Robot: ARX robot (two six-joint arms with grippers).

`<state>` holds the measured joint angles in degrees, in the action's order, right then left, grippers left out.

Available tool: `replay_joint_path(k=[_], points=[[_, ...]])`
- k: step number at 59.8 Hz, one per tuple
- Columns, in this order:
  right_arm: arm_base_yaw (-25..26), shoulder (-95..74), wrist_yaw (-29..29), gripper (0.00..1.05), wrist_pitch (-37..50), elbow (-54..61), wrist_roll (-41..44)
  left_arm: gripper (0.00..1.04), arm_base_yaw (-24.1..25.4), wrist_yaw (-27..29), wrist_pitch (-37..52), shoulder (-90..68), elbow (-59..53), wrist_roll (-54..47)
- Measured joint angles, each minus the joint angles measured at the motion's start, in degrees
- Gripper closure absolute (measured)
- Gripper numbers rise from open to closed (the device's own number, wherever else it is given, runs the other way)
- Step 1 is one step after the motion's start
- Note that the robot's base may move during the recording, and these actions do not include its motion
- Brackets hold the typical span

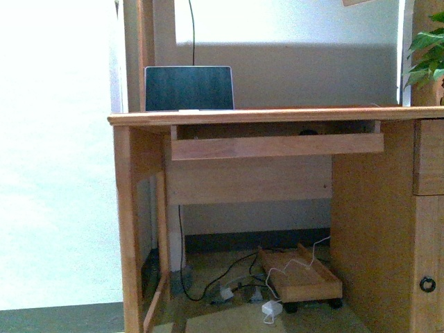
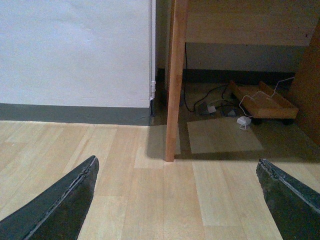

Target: Place mouse

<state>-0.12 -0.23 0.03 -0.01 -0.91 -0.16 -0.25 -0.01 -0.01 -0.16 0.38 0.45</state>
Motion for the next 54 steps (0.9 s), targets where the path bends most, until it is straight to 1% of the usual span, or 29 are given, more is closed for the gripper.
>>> replay_joint_path(k=[54], points=[[0.0,0.0,0.0,0.07,0.0,0.0,0.0,0.08,0.0,0.0,0.0,0.0,0.0,0.0]])
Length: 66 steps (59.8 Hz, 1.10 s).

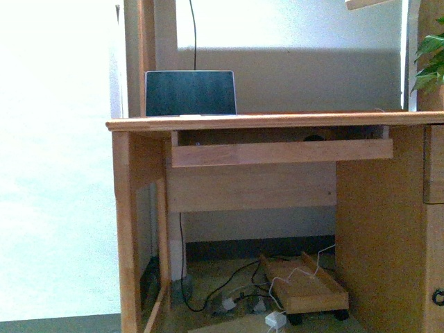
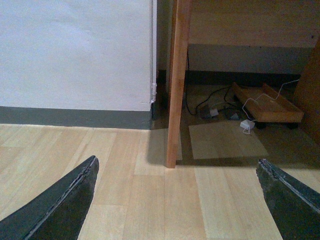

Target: Place mouse

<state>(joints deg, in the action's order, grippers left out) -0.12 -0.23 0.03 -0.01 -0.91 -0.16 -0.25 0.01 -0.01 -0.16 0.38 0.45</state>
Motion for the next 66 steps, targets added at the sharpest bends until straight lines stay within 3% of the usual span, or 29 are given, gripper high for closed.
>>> replay_joint_path(k=[66], points=[[0.0,0.0,-0.1,0.07,-0.1,0.0,0.0,0.08,0.0,0.0,0.0,0.0,0.0,0.0]])
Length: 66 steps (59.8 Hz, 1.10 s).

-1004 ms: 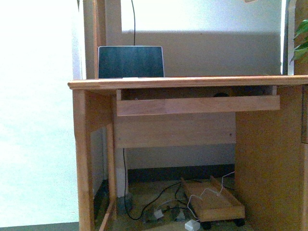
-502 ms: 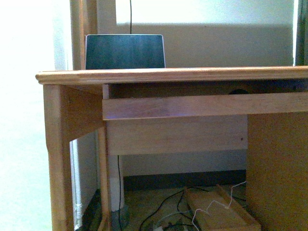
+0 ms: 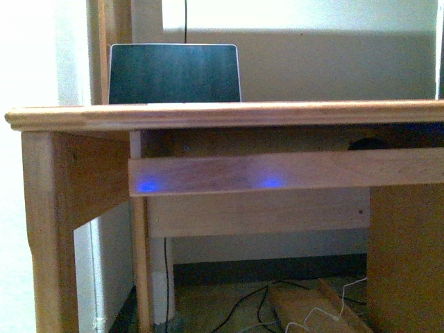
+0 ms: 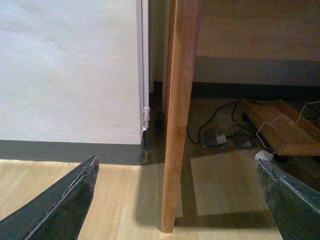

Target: Place mouse

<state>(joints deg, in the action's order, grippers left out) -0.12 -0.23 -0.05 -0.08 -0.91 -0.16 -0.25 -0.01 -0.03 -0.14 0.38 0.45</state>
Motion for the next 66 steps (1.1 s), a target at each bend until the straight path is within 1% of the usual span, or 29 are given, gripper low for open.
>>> replay_joint_path(k=[35,37,39,40,41,43,45,48,51,52,54,55,58,59,61,65,66], points=[[0.0,0.0,0.1,0.07,0.0,0.0,0.0,0.08,0.0,0.0,0.0,0.0,0.0,0.0],[0.0,0.0,0.1,0.07,0.0,0.0,0.0,0.08,1.1,-4.3,-2.0,-1.1,0.8,1.4],[0.0,0.0,-0.1,0.07,0.0,0.0,0.0,0.08,3.0,-12.1,-6.6,-4.5,2.9,3.0],[0.0,0.0,0.0,0.07,0.0,0.0,0.0,0.08,3.3,-13.7,-7.2,-5.8,3.3,3.2],[0.0,0.0,0.2,0.07,0.0,0.0,0.0,0.08,3.4,-16.7,-7.3,-8.5,3.9,3.3],[0.0,0.0,0.1,0.07,0.0,0.0,0.0,0.08,3.4,-19.8,-6.3,-12.9,4.5,3.0],[0.0,0.0,0.1,0.07,0.0,0.0,0.0,0.08,3.0,-20.8,-3.0,-18.9,4.8,0.7],[0.0,0.0,0.0,0.07,0.0,0.0,0.0,0.08,2.4,-18.8,6.0,-30.4,5.5,-5.5],[0.0,0.0,0.1,0.07,0.0,0.0,0.0,0.08,1.8,-16.1,19.1,-45.0,7.6,-14.8],[0.0,0.0,0.1,0.07,0.0,0.0,0.0,0.08,1.6,-15.7,20.9,-46.9,8.0,-16.2],[0.0,0.0,0.1,0.07,0.0,0.0,0.0,0.08,1.0,-14.5,28.3,-54.5,9.8,-22.9],[0.0,0.0,0.1,0.07,0.0,0.0,0.0,0.08,0.9,-14.3,30.2,-56.4,10.3,-24.5],[0.0,0.0,0.1,0.07,0.0,0.0,0.0,0.08,0.1,-13.1,41.2,-67.5,13.8,-33.7],[0.0,0.0,0.1,0.07,0.0,0.0,0.0,0.08,0.0,-13.0,43.0,-69.3,14.4,-36.1],[0.0,0.0,0.1,0.07,0.0,0.0,0.0,0.08,-0.6,-13.0,49.6,-76.2,17.2,-42.7],[0.0,0.0,0.1,0.07,0.0,0.0,0.0,0.08,-1.5,-13.6,57.1,-84.9,21.3,-50.9],[0.0,0.0,0.1,0.07,0.0,0.0,0.0,0.08,-1.9,-13.9,59.1,-87.5,22.7,-54.5]])
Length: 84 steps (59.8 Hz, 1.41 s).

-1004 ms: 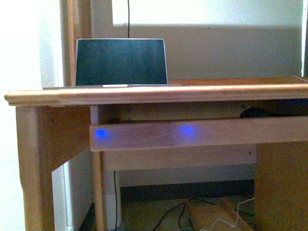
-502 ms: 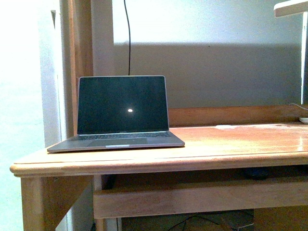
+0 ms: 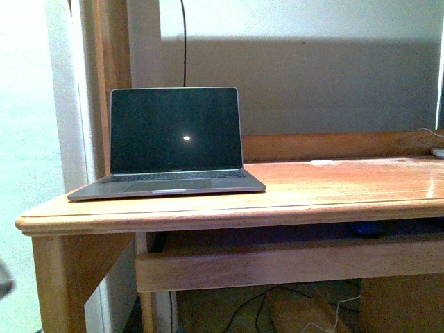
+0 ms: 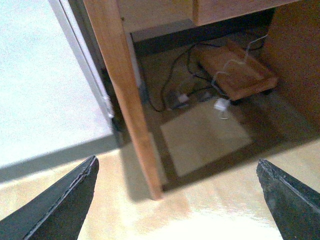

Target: Place mouse

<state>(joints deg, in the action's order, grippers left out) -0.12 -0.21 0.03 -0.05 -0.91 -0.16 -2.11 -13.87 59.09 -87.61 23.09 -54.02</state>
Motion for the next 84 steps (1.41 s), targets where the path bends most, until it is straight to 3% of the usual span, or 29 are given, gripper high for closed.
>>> replay_joint_path(k=[6,15,45,52,60,65,72,77,84], points=[[0.0,0.0,0.0,0.07,0.0,0.0,0.0,0.08,-2.5,-3.0,4.4,-10.6,7.9,-13.1],[0.0,0.0,0.0,0.07,0.0,0.0,0.0,0.08,-6.4,-8.3,3.8,-19.3,17.9,-23.7],[0.0,0.0,0.0,0.07,0.0,0.0,0.0,0.08,-9.8,-10.8,0.6,-32.3,30.2,-27.2],[0.0,0.0,0.0,0.07,0.0,0.0,0.0,0.08,-10.0,-13.6,3.8,-36.5,33.6,-26.9],[0.0,0.0,0.0,0.07,0.0,0.0,0.0,0.08,-10.3,-12.2,5.6,-39.7,35.6,-25.8],[0.0,0.0,0.0,0.07,0.0,0.0,0.0,0.08,-10.6,-8.7,-4.0,-36.9,35.3,-25.2],[0.0,0.0,0.0,0.07,0.0,0.0,0.0,0.07,-10.6,-9.2,-22.1,-30.6,34.1,-23.3],[0.0,0.0,0.0,0.07,0.0,0.0,0.0,0.07,-10.2,-11.6,-35.3,-25.7,33.0,-22.8],[0.0,0.0,0.0,0.07,0.0,0.0,0.0,0.07,-9.4,-16.7,-46.4,-20.5,31.4,-22.6]])
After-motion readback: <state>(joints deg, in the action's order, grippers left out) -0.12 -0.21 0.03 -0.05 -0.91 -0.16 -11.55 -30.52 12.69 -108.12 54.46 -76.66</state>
